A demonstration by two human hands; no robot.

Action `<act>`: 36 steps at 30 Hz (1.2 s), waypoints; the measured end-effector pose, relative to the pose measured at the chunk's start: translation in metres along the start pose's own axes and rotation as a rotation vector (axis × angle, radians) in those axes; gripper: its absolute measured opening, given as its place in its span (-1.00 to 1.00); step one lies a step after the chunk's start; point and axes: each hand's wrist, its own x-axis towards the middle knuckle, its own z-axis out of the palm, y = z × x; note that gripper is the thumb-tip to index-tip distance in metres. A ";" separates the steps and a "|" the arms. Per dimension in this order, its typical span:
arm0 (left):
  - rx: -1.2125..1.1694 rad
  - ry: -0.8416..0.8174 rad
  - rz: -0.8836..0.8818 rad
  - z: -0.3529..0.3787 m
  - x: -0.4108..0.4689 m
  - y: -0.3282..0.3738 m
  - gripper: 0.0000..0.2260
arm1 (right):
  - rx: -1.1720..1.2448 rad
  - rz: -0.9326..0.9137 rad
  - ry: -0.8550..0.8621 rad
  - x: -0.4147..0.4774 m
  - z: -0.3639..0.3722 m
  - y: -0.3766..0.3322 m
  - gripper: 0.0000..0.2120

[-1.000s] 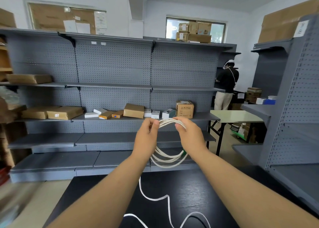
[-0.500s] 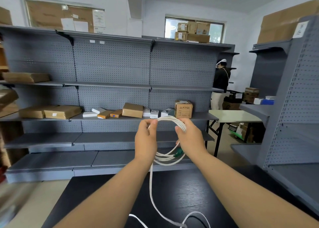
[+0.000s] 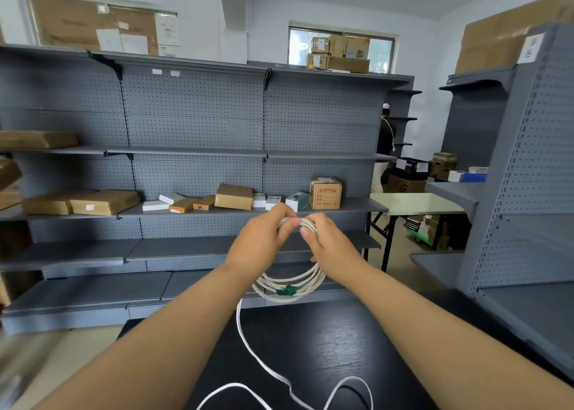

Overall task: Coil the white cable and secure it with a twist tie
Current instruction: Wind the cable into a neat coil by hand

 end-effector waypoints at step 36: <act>-0.161 -0.095 -0.145 0.030 -0.003 0.048 -0.69 | -0.088 -0.044 -0.200 -0.025 -0.060 0.031 -0.74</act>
